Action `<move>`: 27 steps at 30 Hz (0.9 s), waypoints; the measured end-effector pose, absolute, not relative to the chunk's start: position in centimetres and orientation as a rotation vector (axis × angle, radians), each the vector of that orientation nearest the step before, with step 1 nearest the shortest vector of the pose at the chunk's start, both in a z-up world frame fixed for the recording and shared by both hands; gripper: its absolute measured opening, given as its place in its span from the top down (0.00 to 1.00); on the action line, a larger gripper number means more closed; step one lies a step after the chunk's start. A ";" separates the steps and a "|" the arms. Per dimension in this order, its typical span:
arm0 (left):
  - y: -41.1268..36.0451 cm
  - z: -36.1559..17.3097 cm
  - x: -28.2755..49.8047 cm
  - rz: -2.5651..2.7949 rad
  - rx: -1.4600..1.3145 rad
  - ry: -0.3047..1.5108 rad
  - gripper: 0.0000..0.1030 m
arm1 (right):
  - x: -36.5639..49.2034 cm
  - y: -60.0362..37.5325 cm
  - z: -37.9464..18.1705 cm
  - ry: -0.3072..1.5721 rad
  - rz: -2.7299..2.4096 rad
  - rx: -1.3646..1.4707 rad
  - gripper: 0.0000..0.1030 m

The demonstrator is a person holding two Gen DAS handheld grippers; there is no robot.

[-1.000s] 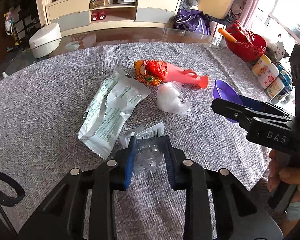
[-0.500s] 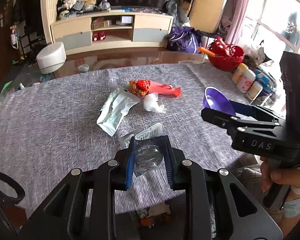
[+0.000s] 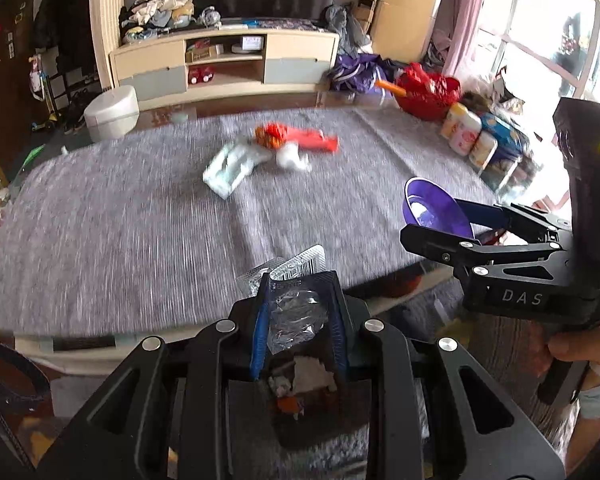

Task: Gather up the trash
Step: 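Lower both tools to the bin and open them to drop pack and dish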

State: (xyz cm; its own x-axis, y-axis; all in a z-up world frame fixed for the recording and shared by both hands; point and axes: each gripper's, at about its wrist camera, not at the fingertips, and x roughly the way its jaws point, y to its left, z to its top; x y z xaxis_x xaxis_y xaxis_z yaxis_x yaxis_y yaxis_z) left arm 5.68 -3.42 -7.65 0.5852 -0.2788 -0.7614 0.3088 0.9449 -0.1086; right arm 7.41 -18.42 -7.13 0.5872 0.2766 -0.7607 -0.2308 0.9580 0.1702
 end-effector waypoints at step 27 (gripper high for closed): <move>-3.9 -24.9 1.0 -0.421 -0.013 1.221 0.76 | 3.1 -17.0 -22.1 1.189 0.314 0.125 0.22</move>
State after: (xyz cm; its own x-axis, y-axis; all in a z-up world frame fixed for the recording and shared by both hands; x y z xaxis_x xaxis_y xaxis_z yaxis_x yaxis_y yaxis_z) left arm 1.01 -3.91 -24.86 0.2755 -0.3207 -0.9062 0.3064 0.9229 -0.2334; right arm 3.11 -17.01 -22.11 0.3351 0.3049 -0.8915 -0.1747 0.9499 0.2592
